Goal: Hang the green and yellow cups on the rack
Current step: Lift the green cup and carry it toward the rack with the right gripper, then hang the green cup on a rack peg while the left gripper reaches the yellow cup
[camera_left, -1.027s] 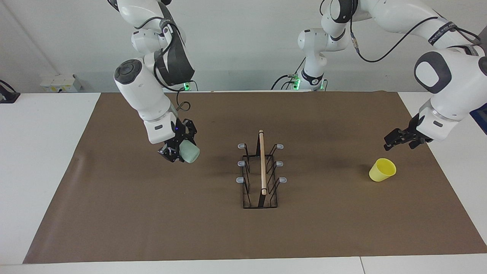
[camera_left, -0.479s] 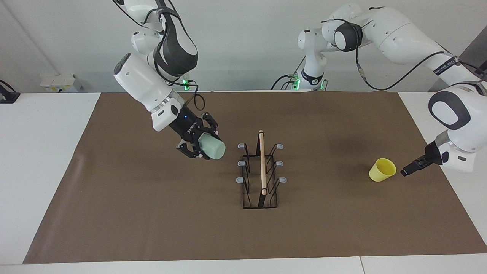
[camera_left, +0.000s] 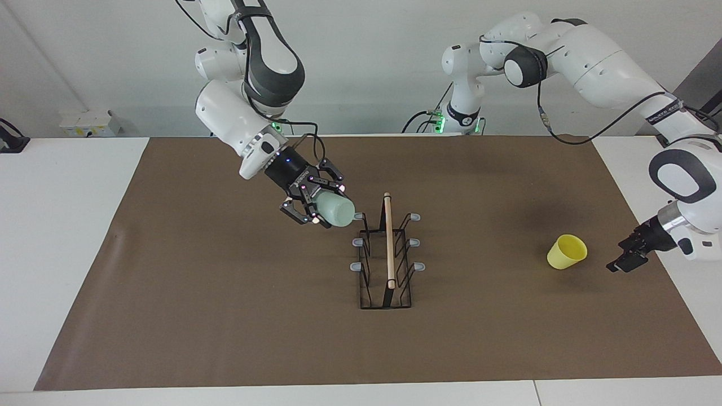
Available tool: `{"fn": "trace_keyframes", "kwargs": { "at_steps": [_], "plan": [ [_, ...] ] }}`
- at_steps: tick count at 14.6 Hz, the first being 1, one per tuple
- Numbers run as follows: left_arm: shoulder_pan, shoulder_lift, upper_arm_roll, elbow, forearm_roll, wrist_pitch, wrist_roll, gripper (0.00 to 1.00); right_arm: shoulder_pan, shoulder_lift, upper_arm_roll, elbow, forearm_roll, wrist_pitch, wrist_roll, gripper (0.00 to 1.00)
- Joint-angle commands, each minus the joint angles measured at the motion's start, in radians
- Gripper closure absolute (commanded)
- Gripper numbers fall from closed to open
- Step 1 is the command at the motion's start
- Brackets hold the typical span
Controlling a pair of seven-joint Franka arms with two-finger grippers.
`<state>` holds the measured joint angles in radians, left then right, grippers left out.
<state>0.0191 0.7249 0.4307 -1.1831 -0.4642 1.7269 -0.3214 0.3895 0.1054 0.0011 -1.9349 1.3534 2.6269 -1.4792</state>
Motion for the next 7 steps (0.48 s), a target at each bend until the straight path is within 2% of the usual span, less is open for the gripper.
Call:
{"fn": "trace_keyframes", "kwargs": {
  "at_steps": [1,3,6,7],
  "plan": [
    [-0.019,-0.036,0.049,-0.11,-0.079,0.028,-0.155,0.0,0.051,-0.041,0.0,-0.053,0.2,0.097,-0.129,1.0],
    [-0.011,-0.053,0.054,-0.147,-0.164,0.074,-0.31,0.0,0.06,-0.041,0.0,-0.053,0.35,0.104,-0.243,1.0],
    [-0.031,-0.102,0.057,-0.258,-0.191,0.066,-0.399,0.0,0.077,-0.046,0.002,-0.073,0.579,0.091,-0.424,1.0],
    [-0.031,-0.116,0.057,-0.292,-0.235,0.075,-0.433,0.0,0.081,-0.049,0.002,-0.085,0.649,0.085,-0.476,1.0]
  ]
}}
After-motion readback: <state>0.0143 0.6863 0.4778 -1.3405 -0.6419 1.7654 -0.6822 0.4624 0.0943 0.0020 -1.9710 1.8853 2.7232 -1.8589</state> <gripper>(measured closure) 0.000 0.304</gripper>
